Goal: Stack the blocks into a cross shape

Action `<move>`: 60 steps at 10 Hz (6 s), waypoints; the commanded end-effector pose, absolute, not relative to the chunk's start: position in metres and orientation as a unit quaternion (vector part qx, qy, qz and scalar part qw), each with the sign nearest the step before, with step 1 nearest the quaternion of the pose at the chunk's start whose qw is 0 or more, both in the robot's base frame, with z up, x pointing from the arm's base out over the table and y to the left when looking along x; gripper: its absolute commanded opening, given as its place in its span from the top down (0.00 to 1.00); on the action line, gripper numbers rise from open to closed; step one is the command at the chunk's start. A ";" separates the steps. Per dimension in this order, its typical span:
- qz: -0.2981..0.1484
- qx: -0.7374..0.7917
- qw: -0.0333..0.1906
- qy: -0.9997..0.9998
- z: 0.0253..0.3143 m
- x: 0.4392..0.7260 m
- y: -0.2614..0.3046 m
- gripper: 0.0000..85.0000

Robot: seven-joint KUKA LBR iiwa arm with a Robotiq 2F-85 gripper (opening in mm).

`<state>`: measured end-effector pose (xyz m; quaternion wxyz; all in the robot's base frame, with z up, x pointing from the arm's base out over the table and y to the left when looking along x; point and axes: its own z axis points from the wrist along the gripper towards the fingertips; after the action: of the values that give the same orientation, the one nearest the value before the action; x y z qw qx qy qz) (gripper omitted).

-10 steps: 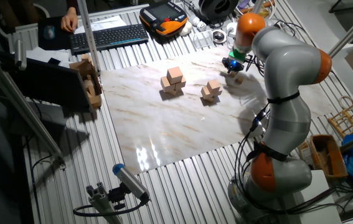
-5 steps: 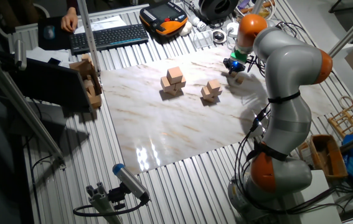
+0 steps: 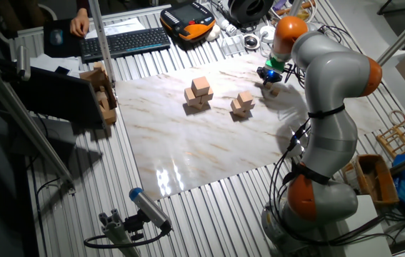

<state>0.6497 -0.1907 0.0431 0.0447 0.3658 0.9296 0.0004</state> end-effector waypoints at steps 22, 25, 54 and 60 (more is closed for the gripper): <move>0.031 0.561 0.022 0.827 0.087 0.644 -0.178 1.00; 0.020 0.643 -0.017 0.765 0.096 0.641 -0.193 1.00; 0.021 0.823 0.010 0.568 0.095 0.632 -0.219 1.00; 0.059 0.887 0.015 0.457 0.097 0.635 -0.228 1.00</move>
<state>0.6347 -0.2282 0.0968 0.0136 0.8773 0.4761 0.0589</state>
